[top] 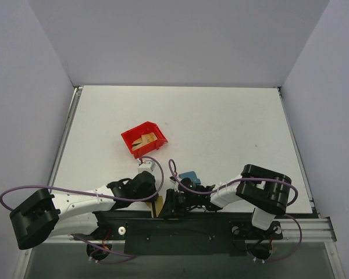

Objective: Put the credit cards into the card holder
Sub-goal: Pick up the credit card from the center of the board, then insert the credit card into the card holder.

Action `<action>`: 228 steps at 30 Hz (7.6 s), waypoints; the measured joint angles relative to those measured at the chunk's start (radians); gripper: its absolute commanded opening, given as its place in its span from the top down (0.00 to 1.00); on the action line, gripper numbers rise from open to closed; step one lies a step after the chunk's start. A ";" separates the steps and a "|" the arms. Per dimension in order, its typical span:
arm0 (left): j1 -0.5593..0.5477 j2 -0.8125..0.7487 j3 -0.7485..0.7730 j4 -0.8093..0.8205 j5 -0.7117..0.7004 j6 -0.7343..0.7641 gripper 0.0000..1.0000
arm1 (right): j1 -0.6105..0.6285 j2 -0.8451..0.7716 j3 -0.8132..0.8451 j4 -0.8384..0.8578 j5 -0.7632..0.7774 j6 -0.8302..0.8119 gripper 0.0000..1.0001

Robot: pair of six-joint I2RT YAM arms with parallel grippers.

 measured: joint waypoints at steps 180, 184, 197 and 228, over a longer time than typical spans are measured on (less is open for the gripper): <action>0.341 -0.160 0.016 0.810 0.687 -0.158 0.20 | -0.549 -0.684 0.079 -0.213 -0.241 -0.338 1.00; 0.343 -0.161 0.016 0.745 0.662 -0.123 0.22 | -0.558 -0.717 0.179 -0.514 -0.108 -0.471 1.00; 0.214 0.031 0.023 0.561 0.459 0.052 1.00 | -0.587 -0.420 0.389 -1.032 -0.009 -0.698 1.00; 0.058 0.431 0.132 0.648 0.320 0.069 1.00 | -0.443 -0.260 0.491 -1.267 0.404 -0.719 1.00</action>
